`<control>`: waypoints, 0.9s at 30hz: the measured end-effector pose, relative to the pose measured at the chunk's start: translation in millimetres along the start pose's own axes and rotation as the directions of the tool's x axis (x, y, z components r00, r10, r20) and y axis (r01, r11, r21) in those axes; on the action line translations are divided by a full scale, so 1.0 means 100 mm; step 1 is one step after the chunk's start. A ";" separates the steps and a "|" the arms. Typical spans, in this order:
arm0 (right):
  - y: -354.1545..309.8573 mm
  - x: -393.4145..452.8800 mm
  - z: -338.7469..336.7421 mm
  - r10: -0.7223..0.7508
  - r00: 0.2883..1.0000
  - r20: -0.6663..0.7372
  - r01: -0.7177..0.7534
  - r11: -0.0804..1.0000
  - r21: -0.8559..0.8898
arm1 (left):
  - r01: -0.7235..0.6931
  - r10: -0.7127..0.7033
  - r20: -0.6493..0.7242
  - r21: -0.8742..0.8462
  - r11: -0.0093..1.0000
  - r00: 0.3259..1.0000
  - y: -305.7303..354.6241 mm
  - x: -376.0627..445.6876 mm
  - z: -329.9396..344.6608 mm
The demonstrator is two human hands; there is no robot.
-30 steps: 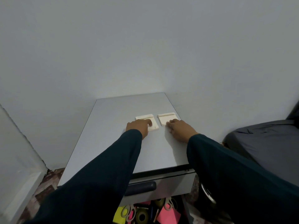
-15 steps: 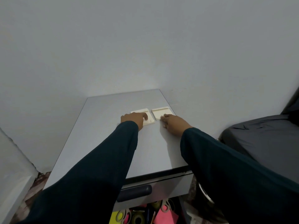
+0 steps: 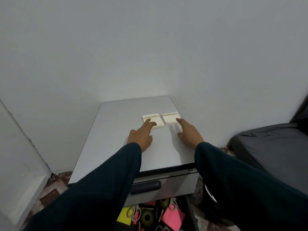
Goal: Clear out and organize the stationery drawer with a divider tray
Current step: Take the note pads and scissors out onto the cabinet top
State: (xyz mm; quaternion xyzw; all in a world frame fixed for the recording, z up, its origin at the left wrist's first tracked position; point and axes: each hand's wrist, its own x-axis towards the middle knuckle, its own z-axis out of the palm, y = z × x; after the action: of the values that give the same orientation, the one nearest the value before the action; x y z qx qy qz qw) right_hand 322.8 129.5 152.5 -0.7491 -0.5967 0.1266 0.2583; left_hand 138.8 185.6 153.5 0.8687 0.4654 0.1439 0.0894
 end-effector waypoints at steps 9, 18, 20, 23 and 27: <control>-0.33 -0.61 -0.24 -0.028 0.999 -0.045 0.033 0.993 0.110 | -0.033 0.033 -0.005 -0.048 0.998 0.999 0.19 -0.71 -0.38; -0.43 -1.35 -0.24 -0.036 0.992 0.122 0.027 0.997 0.071 | -0.013 0.015 0.059 -0.032 0.999 0.998 0.10 -1.53 -0.49; -0.40 -1.51 -0.16 -0.040 0.988 0.149 0.031 0.998 0.060 | 0.000 0.002 0.071 -0.033 0.999 0.997 0.06 -1.70 -0.44; -0.35 -1.72 0.00 -0.034 0.978 0.208 0.024 0.998 0.053 | 0.013 -0.011 0.095 -0.026 1.000 0.995 -0.01 -1.93 -0.33; -0.20 -1.96 0.26 -0.007 0.952 0.307 0.006 1.000 0.004 | 0.048 -0.044 0.156 -0.022 0.999 0.987 -0.13 -2.25 -0.09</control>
State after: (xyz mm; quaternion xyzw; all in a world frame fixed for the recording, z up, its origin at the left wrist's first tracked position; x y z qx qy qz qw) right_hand 242.5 -49.5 118.2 -0.7180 -0.6320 0.2412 0.1639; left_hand 7.6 4.9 120.3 0.8651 0.4750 0.0796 0.1398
